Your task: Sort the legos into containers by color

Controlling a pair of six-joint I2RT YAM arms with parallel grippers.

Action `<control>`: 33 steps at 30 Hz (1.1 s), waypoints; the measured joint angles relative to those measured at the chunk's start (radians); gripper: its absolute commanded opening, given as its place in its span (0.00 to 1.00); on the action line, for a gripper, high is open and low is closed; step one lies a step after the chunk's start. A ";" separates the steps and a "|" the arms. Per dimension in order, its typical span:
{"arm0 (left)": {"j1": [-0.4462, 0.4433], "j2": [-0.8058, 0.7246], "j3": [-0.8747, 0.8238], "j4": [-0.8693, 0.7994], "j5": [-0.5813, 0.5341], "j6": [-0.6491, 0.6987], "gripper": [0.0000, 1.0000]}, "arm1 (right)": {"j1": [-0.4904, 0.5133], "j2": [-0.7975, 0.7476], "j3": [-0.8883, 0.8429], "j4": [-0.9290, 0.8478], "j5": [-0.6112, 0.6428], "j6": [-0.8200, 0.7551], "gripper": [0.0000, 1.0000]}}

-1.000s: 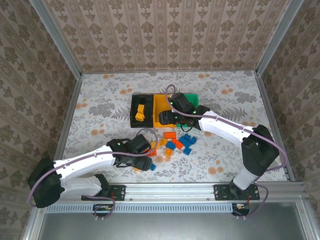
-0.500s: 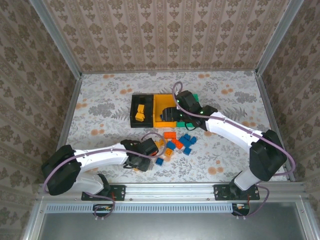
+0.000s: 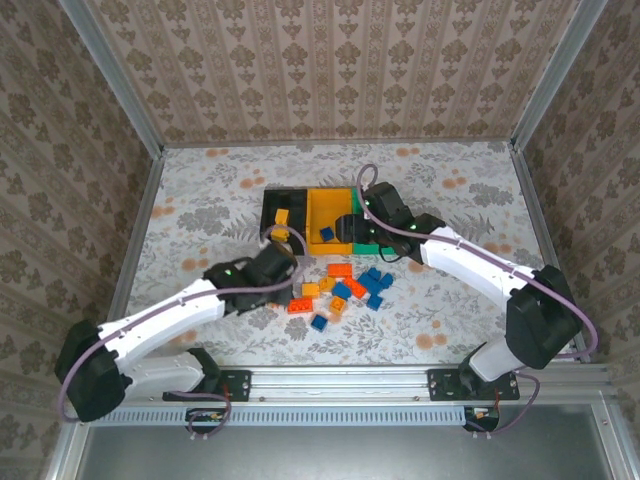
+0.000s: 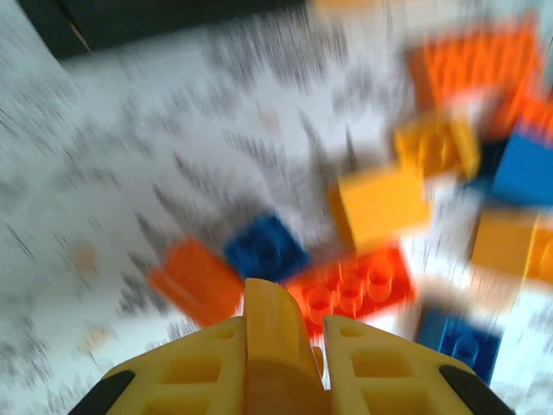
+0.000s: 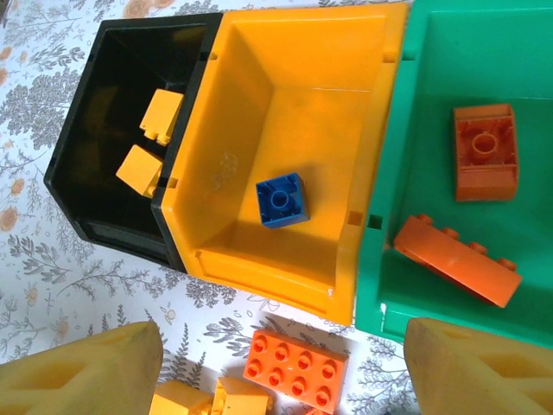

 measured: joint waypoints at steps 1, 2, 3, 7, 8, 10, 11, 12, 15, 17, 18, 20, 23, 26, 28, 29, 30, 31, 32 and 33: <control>0.038 0.003 0.015 0.031 -0.007 0.012 0.21 | -0.003 -0.006 -0.006 -0.001 0.001 0.002 0.76; 0.082 0.015 0.036 0.066 -0.016 0.027 0.21 | -0.007 -0.011 -0.012 0.000 0.003 0.003 0.76; 0.116 0.036 0.058 0.097 -0.029 0.043 0.21 | -0.010 -0.016 -0.018 0.000 0.003 0.006 0.76; 0.197 0.171 0.150 0.226 -0.067 0.109 0.21 | -0.019 -0.031 -0.039 -0.001 0.004 0.016 0.76; 0.214 0.215 0.175 0.259 -0.067 0.126 0.21 | -0.021 -0.034 -0.045 -0.002 0.004 0.018 0.75; 0.237 0.294 0.213 0.313 -0.066 0.148 0.21 | -0.023 -0.042 -0.055 -0.002 0.005 0.018 0.76; 0.247 0.335 0.232 0.338 -0.066 0.158 0.21 | -0.023 -0.048 -0.060 -0.002 0.006 0.020 0.76; 0.253 0.367 0.245 0.357 -0.066 0.166 0.21 | -0.024 -0.053 -0.066 -0.002 0.006 0.021 0.76; 0.266 0.469 0.287 0.402 -0.066 0.183 0.21 | -0.026 -0.069 -0.079 -0.002 0.006 0.021 0.75; 0.271 0.533 0.314 0.425 -0.064 0.187 0.20 | -0.028 -0.074 -0.085 -0.002 0.006 0.021 0.76; 0.273 0.557 0.325 0.431 -0.064 0.188 0.20 | -0.028 -0.077 -0.090 -0.001 0.006 0.022 0.76; 0.280 0.612 0.354 0.439 -0.061 0.191 0.21 | -0.028 -0.091 -0.103 -0.002 0.006 0.022 0.75; 0.282 0.671 0.393 0.446 -0.053 0.190 0.25 | -0.028 -0.110 -0.115 -0.002 0.005 0.022 0.76; 0.283 0.696 0.414 0.446 -0.042 0.188 0.35 | -0.028 -0.116 -0.123 -0.002 0.000 0.023 0.76; 0.283 0.700 0.423 0.447 -0.035 0.185 0.42 | -0.028 -0.117 -0.134 -0.003 -0.006 0.025 0.76; 0.283 0.701 0.426 0.447 -0.032 0.183 0.46 | -0.028 -0.117 -0.141 -0.003 -0.010 0.026 0.76; 0.283 0.701 0.426 0.447 -0.032 0.184 0.50 | -0.028 -0.117 -0.147 -0.003 -0.013 0.026 0.76; 0.283 0.701 0.426 0.448 -0.031 0.180 0.55 | -0.028 -0.117 -0.153 -0.003 -0.019 0.026 0.76; 0.283 0.701 0.426 0.449 -0.031 0.177 0.59 | -0.028 -0.117 -0.159 -0.004 -0.024 0.026 0.76; 0.282 0.700 0.426 0.449 -0.031 0.176 0.62 | -0.028 -0.117 -0.163 -0.006 -0.028 0.025 0.76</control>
